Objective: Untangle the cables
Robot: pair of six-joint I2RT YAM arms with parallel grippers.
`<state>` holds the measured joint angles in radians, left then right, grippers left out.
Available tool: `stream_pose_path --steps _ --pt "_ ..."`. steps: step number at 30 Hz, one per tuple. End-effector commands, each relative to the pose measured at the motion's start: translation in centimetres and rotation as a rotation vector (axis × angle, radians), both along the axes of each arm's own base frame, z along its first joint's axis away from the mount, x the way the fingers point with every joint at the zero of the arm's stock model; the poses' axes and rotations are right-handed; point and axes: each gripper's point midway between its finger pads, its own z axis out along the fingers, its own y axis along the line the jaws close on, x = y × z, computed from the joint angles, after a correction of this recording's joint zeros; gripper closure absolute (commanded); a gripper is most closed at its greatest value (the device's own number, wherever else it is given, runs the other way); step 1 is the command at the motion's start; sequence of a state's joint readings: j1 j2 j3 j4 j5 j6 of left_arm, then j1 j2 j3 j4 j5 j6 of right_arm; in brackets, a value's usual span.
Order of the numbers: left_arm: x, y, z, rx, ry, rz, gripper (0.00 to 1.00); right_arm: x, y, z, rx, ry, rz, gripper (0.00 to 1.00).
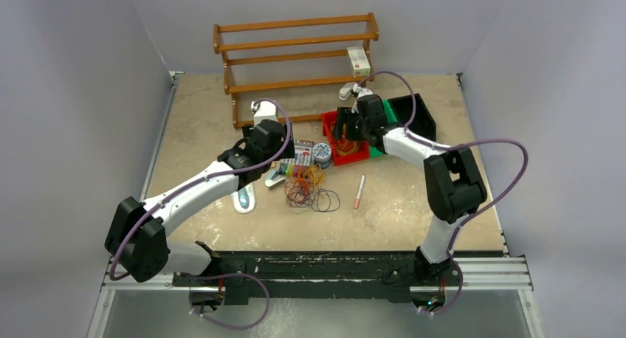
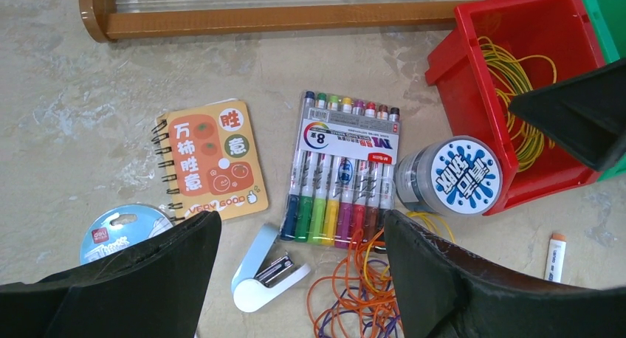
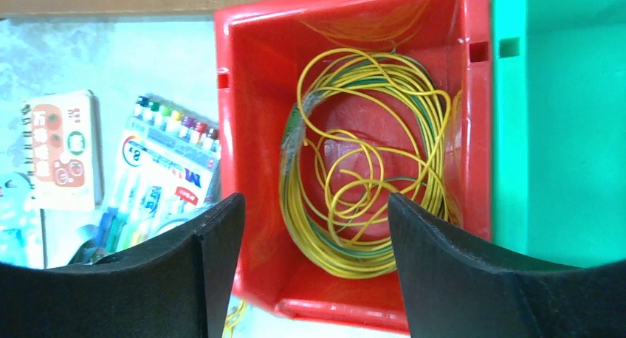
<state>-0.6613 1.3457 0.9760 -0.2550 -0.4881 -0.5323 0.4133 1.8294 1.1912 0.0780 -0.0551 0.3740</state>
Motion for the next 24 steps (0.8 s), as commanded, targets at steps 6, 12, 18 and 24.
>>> stream_pose_path --steps 6,12,18,24 --pt "0.7 -0.2 1.6 -0.044 -0.047 0.014 0.19 0.0 -0.9 6.3 -0.028 -0.113 -0.011 0.23" --pt "0.6 -0.3 1.5 -0.044 -0.043 0.003 0.19 1.0 -4.2 8.0 -0.135 -0.153 -0.086 0.26" --pt "0.5 -0.5 1.6 -0.047 -0.041 -0.007 0.19 2.5 -10.5 9.6 -0.17 -0.167 -0.181 0.3" --pt "0.5 -0.7 1.9 -0.043 -0.039 -0.025 0.19 4.0 -15.3 8.9 -0.274 -0.114 -0.229 0.31"
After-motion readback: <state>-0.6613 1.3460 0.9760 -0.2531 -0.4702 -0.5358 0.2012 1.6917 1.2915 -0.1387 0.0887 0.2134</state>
